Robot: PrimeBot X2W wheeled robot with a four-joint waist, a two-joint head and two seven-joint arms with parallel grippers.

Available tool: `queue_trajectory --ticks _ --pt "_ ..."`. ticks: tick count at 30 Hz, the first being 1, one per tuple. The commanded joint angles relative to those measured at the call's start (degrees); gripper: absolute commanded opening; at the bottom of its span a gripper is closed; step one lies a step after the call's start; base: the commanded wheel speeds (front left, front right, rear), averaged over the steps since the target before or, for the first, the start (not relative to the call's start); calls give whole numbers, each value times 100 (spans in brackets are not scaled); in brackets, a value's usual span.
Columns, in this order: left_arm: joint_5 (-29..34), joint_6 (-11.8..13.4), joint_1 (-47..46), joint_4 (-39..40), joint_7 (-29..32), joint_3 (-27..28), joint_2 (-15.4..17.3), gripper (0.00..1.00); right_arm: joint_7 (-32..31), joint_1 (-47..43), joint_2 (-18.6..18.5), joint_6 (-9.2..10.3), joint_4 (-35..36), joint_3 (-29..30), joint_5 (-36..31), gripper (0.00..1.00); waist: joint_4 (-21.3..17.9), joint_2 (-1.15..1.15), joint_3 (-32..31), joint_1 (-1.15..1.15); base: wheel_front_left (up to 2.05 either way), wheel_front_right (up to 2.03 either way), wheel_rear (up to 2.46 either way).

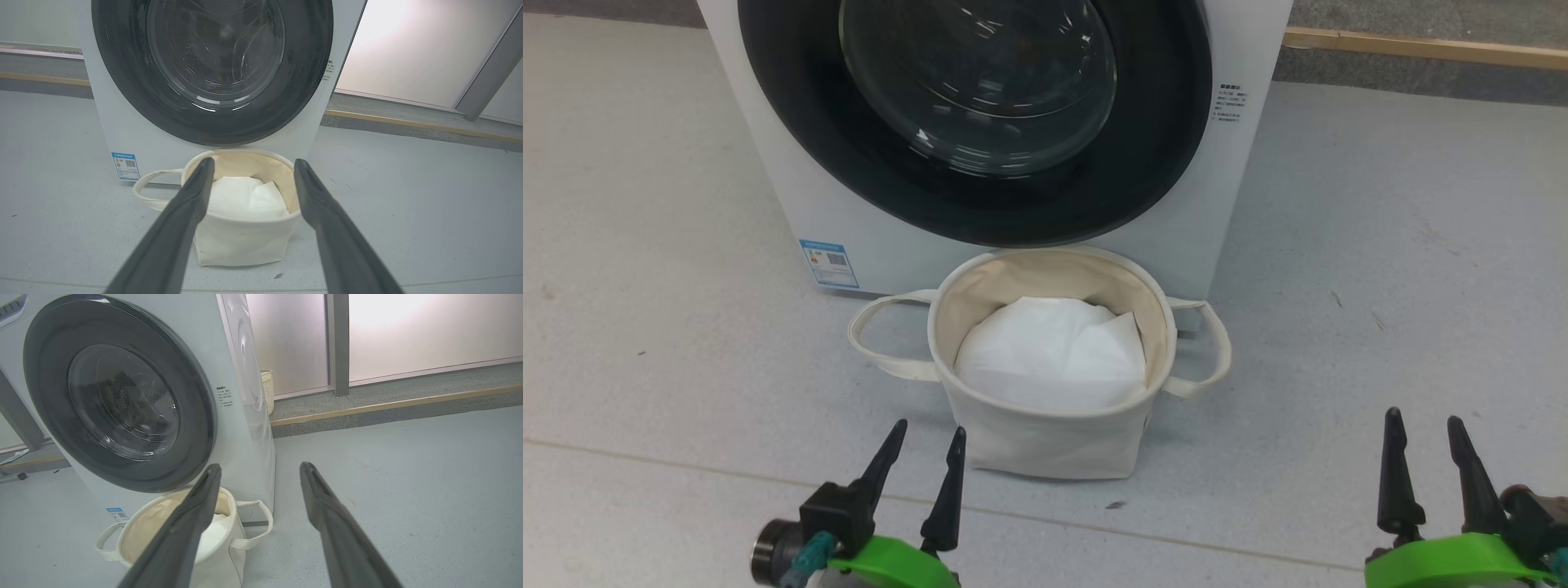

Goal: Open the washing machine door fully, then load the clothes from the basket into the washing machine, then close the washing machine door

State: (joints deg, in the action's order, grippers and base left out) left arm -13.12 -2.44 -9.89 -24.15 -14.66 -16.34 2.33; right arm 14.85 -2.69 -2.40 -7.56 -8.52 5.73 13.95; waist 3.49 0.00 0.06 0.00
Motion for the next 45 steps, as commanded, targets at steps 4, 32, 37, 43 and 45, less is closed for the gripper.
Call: queue_trajectory --ticks 4,32,37,43,45 --pt "70 42 -167 221 -34 200 54 100 15 117 -48 8 162 -156 -54 100 0 0 -3 0 0 0 0" --pt "-35 143 -132 153 -34 146 54 100 15 123 -48 8 143 -35 -1 100 -35 0 -67 0 0 0 0" --pt "-46 153 -136 146 -34 138 54 100 15 127 -48 8 139 -43 -4 100 -38 0 -69 0 0 0 0" --pt "-43 148 -150 129 -34 139 54 100 15 135 -48 8 108 -38 10 100 -13 0 -70 0 0 0 0" --pt "-42 143 -154 122 -34 138 54 100 15 141 -48 8 105 -43 18 100 -4 0 -74 0 0 0 0"
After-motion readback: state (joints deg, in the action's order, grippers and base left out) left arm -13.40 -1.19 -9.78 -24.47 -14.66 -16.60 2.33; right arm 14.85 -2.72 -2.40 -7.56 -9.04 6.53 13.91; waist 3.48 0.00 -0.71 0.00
